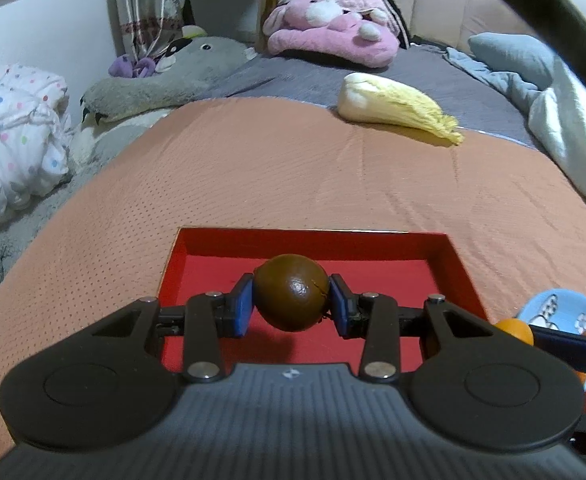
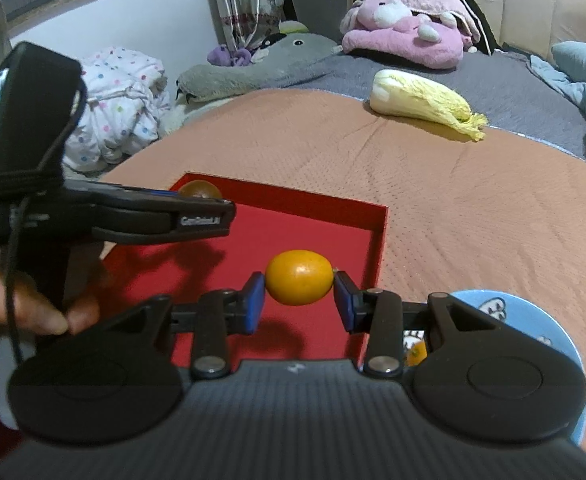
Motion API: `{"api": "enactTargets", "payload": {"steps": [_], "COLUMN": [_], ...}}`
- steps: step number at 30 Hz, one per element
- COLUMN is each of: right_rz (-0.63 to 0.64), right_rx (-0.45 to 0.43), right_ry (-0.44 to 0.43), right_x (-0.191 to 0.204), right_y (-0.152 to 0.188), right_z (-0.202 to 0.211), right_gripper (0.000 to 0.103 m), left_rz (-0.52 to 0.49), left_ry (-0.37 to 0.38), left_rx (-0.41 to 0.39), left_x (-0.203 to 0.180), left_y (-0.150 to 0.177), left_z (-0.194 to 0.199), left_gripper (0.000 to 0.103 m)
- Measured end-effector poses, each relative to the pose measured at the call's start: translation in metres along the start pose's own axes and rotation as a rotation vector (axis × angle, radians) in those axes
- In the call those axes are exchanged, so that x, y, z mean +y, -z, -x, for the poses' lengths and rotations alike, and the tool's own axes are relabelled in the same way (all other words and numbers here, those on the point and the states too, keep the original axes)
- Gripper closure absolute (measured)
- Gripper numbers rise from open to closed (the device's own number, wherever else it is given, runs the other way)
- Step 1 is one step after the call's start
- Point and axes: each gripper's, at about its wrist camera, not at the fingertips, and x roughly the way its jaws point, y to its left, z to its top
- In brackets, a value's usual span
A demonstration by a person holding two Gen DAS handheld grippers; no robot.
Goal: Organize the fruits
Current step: 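Carry the tomato and tangerine with both tools over the blue plate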
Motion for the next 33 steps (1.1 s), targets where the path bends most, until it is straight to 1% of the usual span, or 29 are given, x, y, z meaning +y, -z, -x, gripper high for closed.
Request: {"api": "enactTargets", "payload": {"steps": [11,22,28,33], "right_rz": [-0.024,-0.095,-0.13,-0.169], "right_rx": [-0.051,-0.064,-0.028,0.015], "right_ry": [0.026,0.116,0.181,0.248], "right_x": [-0.019,-0.069,-0.098,-0.123], "right_y": [0.015,0.044,0.07,0.088], "right_z": [0.046,0.085,0.087,0.073], "right_gripper": [0.062,0.062,0.062,0.062], "left_rz": [-0.071,-0.183,-0.233,-0.262], "left_ry": [0.044,0.124,0.187,0.243], "left_rx": [-0.035,-0.056,-0.049,-0.042], "left_x": [-0.04,-0.091,-0.118,-0.135], "left_y": [0.006,0.022,0.034,0.044], "left_z": [0.033,0.048,0.048,0.048], "left_gripper": [0.058,0.058,0.058,0.058]}}
